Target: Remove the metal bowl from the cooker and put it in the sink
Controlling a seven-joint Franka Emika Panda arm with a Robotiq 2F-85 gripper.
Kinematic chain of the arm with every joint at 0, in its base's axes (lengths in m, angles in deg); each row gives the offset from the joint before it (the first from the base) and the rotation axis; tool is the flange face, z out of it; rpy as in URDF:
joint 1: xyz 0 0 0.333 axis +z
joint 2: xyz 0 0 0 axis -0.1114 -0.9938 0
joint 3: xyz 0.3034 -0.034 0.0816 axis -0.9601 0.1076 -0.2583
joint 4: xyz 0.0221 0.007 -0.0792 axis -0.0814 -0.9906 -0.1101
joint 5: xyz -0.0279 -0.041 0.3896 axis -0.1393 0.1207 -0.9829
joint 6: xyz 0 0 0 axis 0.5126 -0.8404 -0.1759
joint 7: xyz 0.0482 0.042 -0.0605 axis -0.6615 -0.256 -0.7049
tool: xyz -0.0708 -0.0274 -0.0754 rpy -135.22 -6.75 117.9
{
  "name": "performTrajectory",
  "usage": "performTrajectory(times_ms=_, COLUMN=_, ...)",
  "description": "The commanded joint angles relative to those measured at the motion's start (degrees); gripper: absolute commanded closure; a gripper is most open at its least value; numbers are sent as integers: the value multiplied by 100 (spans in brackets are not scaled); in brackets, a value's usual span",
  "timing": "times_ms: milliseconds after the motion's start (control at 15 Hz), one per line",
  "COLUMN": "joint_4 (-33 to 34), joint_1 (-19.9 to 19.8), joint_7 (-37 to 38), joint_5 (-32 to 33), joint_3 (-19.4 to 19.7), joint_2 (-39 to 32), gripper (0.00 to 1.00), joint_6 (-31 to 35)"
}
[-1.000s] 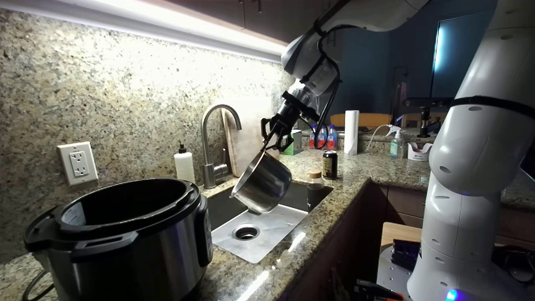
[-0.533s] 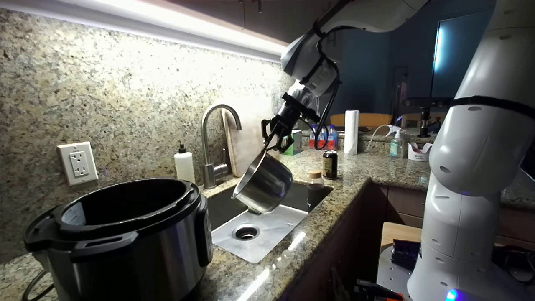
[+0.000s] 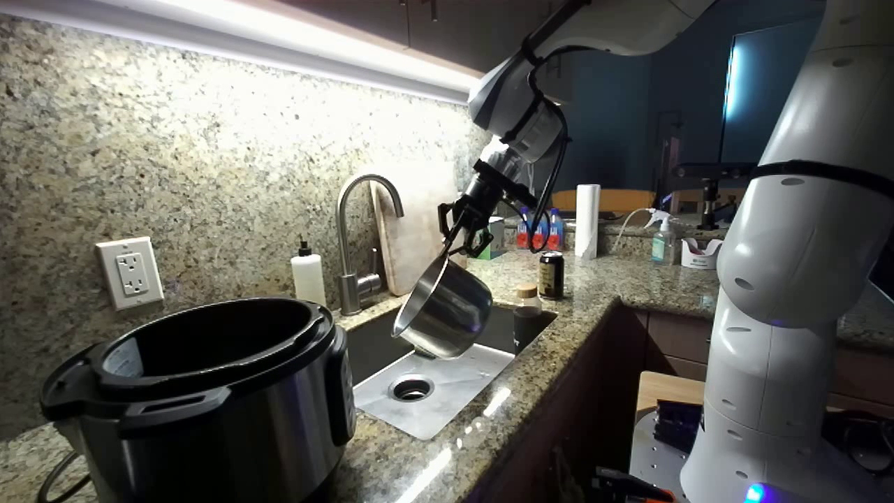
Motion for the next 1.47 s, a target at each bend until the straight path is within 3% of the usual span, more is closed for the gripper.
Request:
performTrajectory(times_ms=0, joint_4=10, joint_1=-34, joint_7=4, joint_5=3, joint_3=-28, joint_2=-2, gripper=94, joint_6=-18)
performTrajectory(times_ms=467, joint_4=110, joint_1=0, joint_7=-138, joint_5=-213, joint_3=47, joint_2=-115, gripper=97, joint_6=-197)
performTrajectory(times_ms=933, joint_4=403, joint_1=-54, joint_7=-1001, joint_5=-1459, joint_3=300, joint_2=-597, gripper=97, joint_6=-926)
performTrajectory(times_ms=1400, joint_4=885, joint_1=-200, joint_7=-1633, joint_5=-2576, joint_3=370, joint_2=-1549, gripper=96, joint_6=-1351)
